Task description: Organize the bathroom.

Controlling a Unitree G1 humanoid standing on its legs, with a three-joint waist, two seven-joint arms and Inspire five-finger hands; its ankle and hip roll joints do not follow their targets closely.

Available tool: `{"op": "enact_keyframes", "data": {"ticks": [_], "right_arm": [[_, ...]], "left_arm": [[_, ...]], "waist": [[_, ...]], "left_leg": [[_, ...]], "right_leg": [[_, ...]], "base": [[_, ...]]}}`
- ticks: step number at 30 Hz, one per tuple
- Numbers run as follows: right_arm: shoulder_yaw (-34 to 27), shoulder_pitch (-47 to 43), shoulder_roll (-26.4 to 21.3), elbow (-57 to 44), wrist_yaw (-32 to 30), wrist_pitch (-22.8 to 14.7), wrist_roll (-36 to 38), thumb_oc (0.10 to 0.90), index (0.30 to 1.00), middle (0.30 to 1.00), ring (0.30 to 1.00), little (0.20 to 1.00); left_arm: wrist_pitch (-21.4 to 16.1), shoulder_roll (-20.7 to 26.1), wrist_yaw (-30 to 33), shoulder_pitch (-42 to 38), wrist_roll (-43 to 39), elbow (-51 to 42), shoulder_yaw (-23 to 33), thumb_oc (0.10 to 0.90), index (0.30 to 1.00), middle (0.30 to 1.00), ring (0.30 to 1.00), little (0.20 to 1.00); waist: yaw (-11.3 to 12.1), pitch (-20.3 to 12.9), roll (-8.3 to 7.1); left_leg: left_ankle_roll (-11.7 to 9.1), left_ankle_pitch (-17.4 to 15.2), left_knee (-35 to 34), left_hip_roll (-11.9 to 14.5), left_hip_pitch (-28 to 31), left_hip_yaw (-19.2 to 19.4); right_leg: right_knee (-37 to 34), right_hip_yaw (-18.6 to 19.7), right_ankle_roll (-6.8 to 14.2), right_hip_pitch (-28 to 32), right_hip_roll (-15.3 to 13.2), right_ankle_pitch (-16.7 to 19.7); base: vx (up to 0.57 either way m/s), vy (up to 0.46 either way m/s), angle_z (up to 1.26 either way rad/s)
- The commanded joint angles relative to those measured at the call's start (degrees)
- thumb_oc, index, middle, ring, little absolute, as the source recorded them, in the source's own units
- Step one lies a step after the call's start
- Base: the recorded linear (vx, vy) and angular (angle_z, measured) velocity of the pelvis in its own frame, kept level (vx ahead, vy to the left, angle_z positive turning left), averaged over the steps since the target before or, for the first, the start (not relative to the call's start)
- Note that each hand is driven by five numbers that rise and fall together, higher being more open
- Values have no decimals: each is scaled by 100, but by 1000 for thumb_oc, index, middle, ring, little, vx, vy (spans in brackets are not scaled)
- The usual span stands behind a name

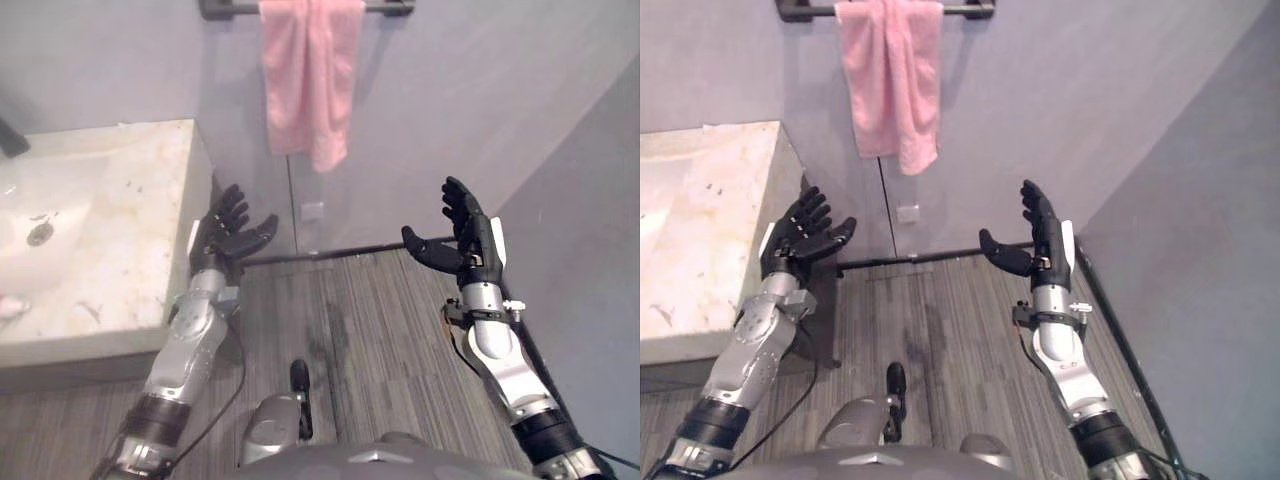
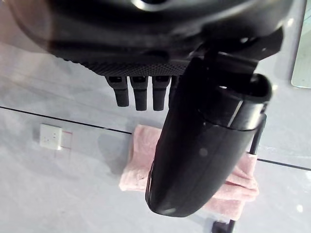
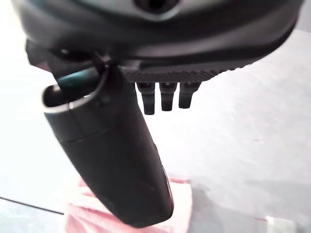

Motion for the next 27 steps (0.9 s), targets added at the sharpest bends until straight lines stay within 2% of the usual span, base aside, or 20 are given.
{"op": "enact_keyframes", "data": {"ticks": [1, 2, 4, 5, 6, 7, 8, 9, 10, 11, 13, 15, 20, 25, 27], "right_arm": [[-153, -918, 48, -67, -776, -901, -658, 800, 900, 900, 900, 900], [-164, -988, 97, -71, -901, -915, -667, 800, 900, 900, 900, 900], [-221, -1094, 205, -150, -1091, -852, -857, 800, 900, 900, 900, 900], [-228, -1151, 180, -254, -1049, -807, -842, 800, 900, 900, 900, 900], [-227, -1153, 173, -284, -1045, -780, -844, 800, 900, 900, 900, 900], [-227, -1155, 74, -361, -1050, -748, -854, 800, 900, 900, 900, 900], [-228, -1155, 50, -367, -1004, -780, -781, 800, 900, 900, 900, 900], [-230, -1104, -60, -458, -950, -828, -630, 800, 900, 900, 900, 900], [-228, -1095, -76, -475, -948, -828, -628, 800, 900, 900, 900, 900], [-210, -1124, -138, -563, -800, -752, -565, 800, 900, 900, 900, 900], [-213, -1202, -188, -555, -577, -656, -383, 800, 900, 900, 900, 900], [-225, -1416, -250, -520, -504, -494, -135, 800, 900, 900, 900, 900], [-339, -1726, -304, -642, -641, -160, -121, 800, 900, 900, 900, 900], [-427, -1697, -398, -621, -584, -143, -21, 800, 900, 900, 900, 900], [-479, -1750, -446, -584, -517, -113, 105, 800, 900, 900, 900, 900]], "left_arm": [[-514, 264, 92, -92, 264, -711, -230, 800, 900, 900, 900, 900], [-481, 251, 149, -135, 316, -697, -305, 800, 900, 900, 900, 900], [-481, 250, 182, -208, 364, -661, -431, 800, 900, 900, 900, 900], [-476, 261, 145, -187, 261, -721, -447, 800, 900, 900, 900, 900], [-467, 269, 134, -177, 242, -743, -445, 800, 900, 900, 900, 900], [-494, 296, 55, -125, 303, -771, -470, 800, 900, 900, 900, 900], [-503, 297, 53, -114, 307, -758, -485, 800, 900, 900, 900, 900], [-570, 317, -18, -76, 288, -694, -572, 800, 900, 900, 900, 900], [-581, 316, -24, -65, 297, -684, -590, 800, 900, 900, 900, 900], [-636, 323, 10, -29, 354, -671, -670, 800, 900, 900, 900, 900], [-629, 378, -43, -18, 337, -666, -652, 800, 900, 900, 900, 900], [-594, 356, -67, -33, 353, -654, -676, 800, 900, 900, 900, 900], [-479, 287, 168, -77, 390, -761, -763, 800, 900, 900, 900, 900], [-473, 295, 146, -77, 293, -761, -777, 800, 900, 900, 900, 900], [-482, 309, 126, -67, 311, -779, -772, 800, 900, 900, 900, 900]], "waist": [[28, -670, 94], [10, -652, 104], [-18, -632, 95], [-26, -608, 84], [-55, -590, 90], [-146, -528, 54], [-167, -517, 56], [-302, -493, -54], [-326, -496, -58], [-414, -470, -98], [-435, -468, -130], [-401, -559, -187], [-371, -758, -293], [-344, -802, -356], [-316, -801, -373]], "left_leg": [[-199, -33, -493, -136, -88, -435], [-193, -57, -493, -150, -29, -474], [-208, -98, -493, -196, 97, -529], [-251, -130, -493, -211, 207, -574], [-265, -152, -493, -206, 255, -615], [-312, -315, -493, -238, 529, -754], [-311, -347, -493, -237, 565, -786], [-287, -572, -493, -357, 712, -945], [-283, -620, -493, -365, 747, -977], [-277, -777, -493, -389, 915, -1082], [-232, -880, -493, -379, 1019, -1177], [-274, -866, -493, -311, 1065, -1261], [-362, -868, -471, -238, 1092, -1162], [-456, -1003, 43, -224, 945, -1044], [-521, -891, 417, -227, 827, -1086]], "right_leg": [[772, -403, -80, -272, 246, 1417], [836, -454, -103, -451, 235, 1374], [312, -679, -190, -659, 173, 1161], [-323, -797, -239, -786, 167, 1086], [-507, -854, -253, -758, 177, 1085], [-1762, -910, -311, -943, 216, 1089], [-1908, -906, -321, -962, 241, 1087], [-2679, -636, -168, -1233, 214, 1569], [-2801, -607, -142, -1236, 219, 1679], [-2906, -437, -94, -1457, 238, 2016], [-2872, -418, -81, -1488, 264, 1940], [-3065, -421, -119, -1305, 323, 1888], [-3231, -404, -296, -937, 414, 1724], [-3283, -488, -403, -748, 416, 1588], [-3307, -500, -470, -703, 446, 1550]], "base": [[211, 18, 19], [302, -42, 44], [332, -90, 47], [190, -98, 32], [322, -221, 34], [257, -185, 23], [406, -291, 32], [263, -168, 40], [354, -235, 66], [294, -201, 80], [243, -194, 73], [172, -180, 46], [195, -174, 27], [97, -115, 5], [87, -135, 7]]}}
